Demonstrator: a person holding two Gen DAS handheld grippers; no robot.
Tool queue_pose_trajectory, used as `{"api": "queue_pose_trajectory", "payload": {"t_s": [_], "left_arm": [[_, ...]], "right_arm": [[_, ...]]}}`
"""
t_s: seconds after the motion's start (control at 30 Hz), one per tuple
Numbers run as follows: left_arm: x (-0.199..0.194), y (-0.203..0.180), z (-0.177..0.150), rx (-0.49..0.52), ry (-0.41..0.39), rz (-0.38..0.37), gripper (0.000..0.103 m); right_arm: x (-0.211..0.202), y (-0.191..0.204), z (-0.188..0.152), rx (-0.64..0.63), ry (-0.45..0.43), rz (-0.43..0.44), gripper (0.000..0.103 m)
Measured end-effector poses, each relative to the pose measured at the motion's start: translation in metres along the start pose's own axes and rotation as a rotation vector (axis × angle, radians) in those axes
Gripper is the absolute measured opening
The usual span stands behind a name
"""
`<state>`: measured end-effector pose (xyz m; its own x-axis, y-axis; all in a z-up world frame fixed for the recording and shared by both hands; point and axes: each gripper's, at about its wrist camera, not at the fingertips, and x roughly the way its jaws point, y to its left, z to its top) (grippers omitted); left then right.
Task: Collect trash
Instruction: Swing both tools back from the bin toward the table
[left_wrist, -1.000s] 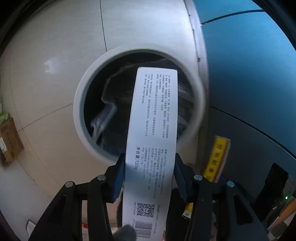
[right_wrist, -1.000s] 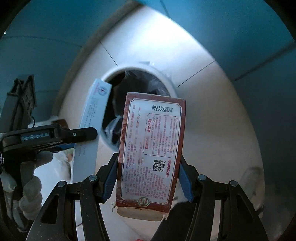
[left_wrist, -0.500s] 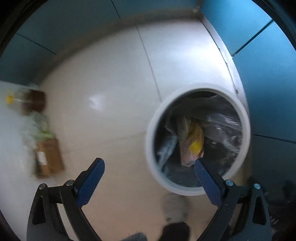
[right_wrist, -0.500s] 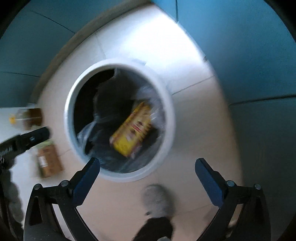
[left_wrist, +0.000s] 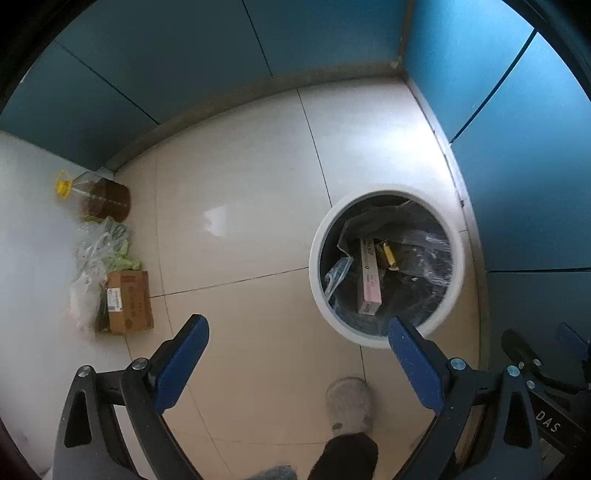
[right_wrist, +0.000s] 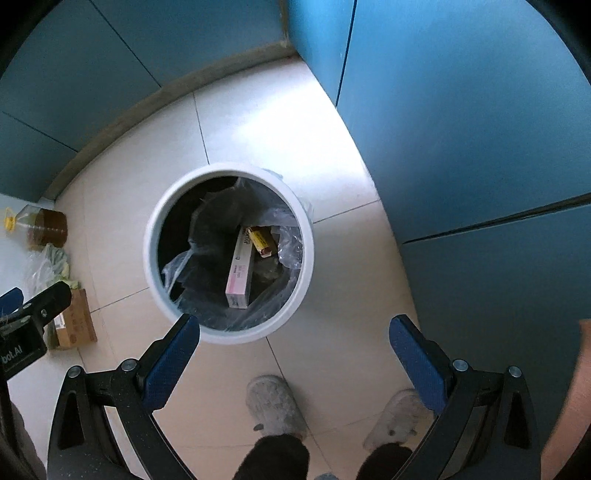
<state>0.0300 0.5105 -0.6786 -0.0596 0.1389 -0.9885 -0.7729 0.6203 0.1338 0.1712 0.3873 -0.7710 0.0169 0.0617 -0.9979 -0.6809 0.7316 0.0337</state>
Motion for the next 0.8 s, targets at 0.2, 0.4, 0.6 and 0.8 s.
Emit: {"api": "queue_pose_trajectory", "payload": {"t_s": [0.2, 0.4, 0.6, 0.8], "left_arm": [[-0.072, 0.008, -0.019, -0.027, -0.034, -0.029, 0.099], [-0.164, 0.019, -0.041, -0.019, -0.082, -0.048, 0.099], [-0.252, 0.028, -0.065, 0.010, -0.139, -0.073, 0.099], [-0.316, 0.039, -0.083, -0.009, -0.178, -0.086, 0.099]], "right_arm": [[-0.076, 0.001, -0.018, -0.018, -0.027, 0.016, 0.103], [-0.175, -0.002, -0.040, -0.036, -0.065, 0.029, 0.103], [-0.282, -0.006, -0.060, -0.062, -0.136, 0.026, 0.103], [-0.375, -0.010, -0.080, -0.066, -0.190, 0.069, 0.103]]}}
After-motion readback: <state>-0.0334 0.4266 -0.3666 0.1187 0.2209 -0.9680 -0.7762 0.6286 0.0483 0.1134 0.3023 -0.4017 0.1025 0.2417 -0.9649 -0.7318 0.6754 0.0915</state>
